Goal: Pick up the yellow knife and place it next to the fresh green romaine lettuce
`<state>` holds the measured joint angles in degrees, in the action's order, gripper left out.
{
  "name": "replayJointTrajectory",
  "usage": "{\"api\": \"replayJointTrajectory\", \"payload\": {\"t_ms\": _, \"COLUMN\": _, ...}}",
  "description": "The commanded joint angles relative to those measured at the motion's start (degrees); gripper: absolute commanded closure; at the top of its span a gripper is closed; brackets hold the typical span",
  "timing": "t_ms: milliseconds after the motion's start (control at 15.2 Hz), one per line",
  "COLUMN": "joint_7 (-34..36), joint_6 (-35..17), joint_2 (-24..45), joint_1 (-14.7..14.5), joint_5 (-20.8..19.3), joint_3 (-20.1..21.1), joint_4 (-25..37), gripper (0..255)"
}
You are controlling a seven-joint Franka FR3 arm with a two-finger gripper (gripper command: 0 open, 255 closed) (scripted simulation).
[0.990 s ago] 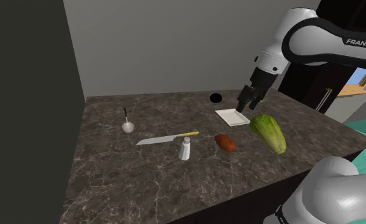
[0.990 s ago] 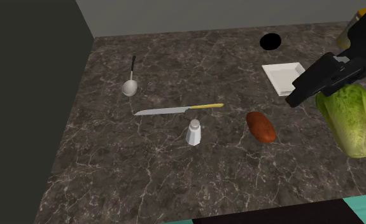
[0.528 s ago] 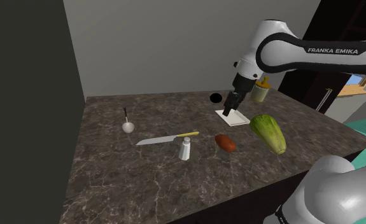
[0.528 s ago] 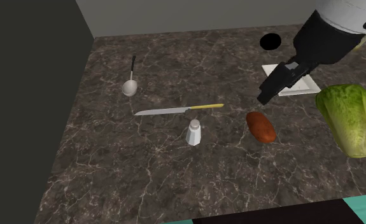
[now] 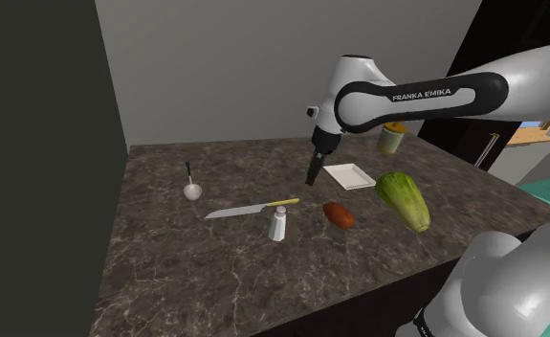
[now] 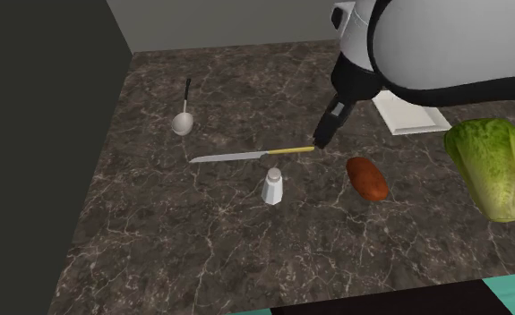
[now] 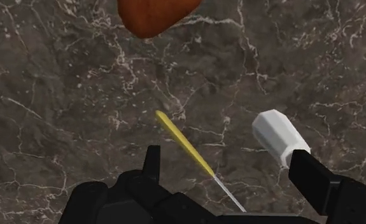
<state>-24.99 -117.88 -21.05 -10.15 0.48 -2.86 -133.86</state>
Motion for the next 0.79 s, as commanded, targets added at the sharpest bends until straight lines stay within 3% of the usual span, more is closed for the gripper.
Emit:
{"api": "replayJointTrajectory", "payload": {"t_ms": 0, "joint_7": -4.1, "joint_6": -2.7, "joint_2": 4.1, "joint_1": -1.2, "joint_5": -0.7, "joint_3": 0.1, "joint_4": 1.6, "gripper": 0}}
{"api": "replayJointTrajectory", "payload": {"t_ms": 726, "joint_7": -21.1, "joint_6": -15.3, "joint_2": 23.9, "joint_1": -6.5, "joint_5": -5.8, "joint_3": 3.9, "joint_4": 9.9, "gripper": 0}}
